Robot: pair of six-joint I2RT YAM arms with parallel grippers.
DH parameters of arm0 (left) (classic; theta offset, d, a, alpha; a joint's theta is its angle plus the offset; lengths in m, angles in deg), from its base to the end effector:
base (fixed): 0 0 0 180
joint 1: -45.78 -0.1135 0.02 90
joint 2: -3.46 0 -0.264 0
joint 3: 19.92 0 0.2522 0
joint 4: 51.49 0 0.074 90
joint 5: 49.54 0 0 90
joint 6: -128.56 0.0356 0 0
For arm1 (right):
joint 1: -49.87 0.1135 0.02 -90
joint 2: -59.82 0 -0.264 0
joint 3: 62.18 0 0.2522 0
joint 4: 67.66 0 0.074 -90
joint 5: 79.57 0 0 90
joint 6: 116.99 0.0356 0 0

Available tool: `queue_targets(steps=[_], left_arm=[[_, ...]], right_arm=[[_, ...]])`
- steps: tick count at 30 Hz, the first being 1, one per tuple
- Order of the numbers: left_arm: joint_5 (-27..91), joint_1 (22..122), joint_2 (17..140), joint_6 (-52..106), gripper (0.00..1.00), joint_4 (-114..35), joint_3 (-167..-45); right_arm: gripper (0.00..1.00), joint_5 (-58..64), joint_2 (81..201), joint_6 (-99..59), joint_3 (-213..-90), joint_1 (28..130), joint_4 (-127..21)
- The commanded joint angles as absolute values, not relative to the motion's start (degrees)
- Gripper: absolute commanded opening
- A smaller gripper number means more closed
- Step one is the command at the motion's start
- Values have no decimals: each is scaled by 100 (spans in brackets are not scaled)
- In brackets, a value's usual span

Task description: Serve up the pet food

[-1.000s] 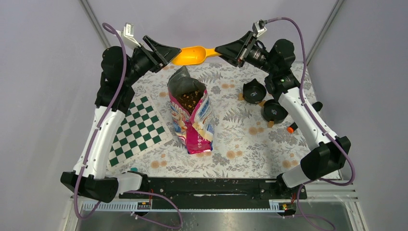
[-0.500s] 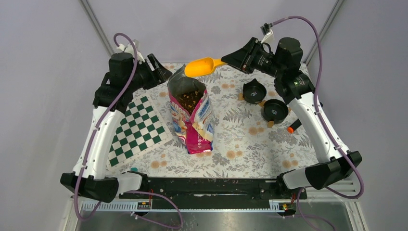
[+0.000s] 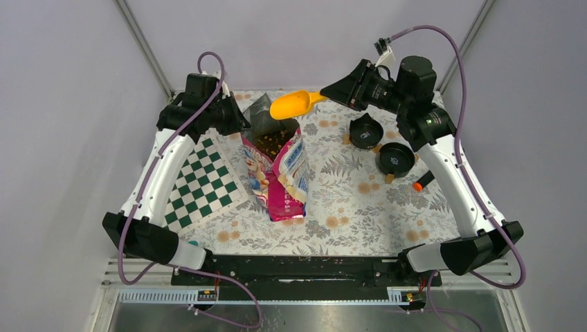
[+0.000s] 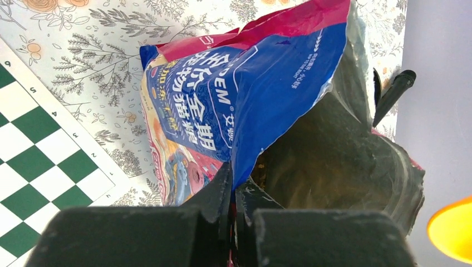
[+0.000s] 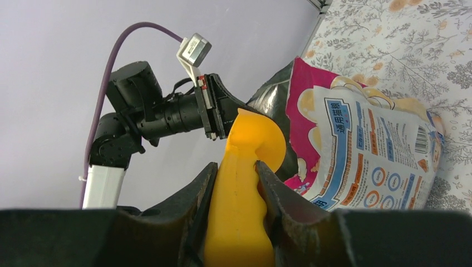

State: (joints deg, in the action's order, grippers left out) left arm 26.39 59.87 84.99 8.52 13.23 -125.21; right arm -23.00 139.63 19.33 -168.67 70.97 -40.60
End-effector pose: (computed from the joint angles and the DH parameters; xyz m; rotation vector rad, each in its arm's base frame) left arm 0.2829 -0.0799 0.4051 -0.1951 2.3460 -0.6716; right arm 0.2750 0.1271 0.4859 -0.1224 1.7503 1.3470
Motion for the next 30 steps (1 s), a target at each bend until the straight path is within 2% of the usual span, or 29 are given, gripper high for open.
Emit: queue_targets(steps=[1,7,14,24,30], left_arm=[[2756,5973,8622,658,0,632,-13249],[2758,5843,8758,154,0,-467,-13763],[2608,5679,9208,199,0,-504,-14613],[1941,5773,9196,-79,0,-1085,-14423],[2081,6606,8882,-67,0,-1084,-13920]], right_arm=[[0,-2347,13762,1660,-17214,7099,-3887],[0,-2498,13774,1492,-17342,7099,-3627],[0,-2401,13798,1293,-17298,7096,-3434],[0,-2310,14293,1286,-17064,7105,-3346],[0,-1498,14202,933,-16717,6994,-2765]])
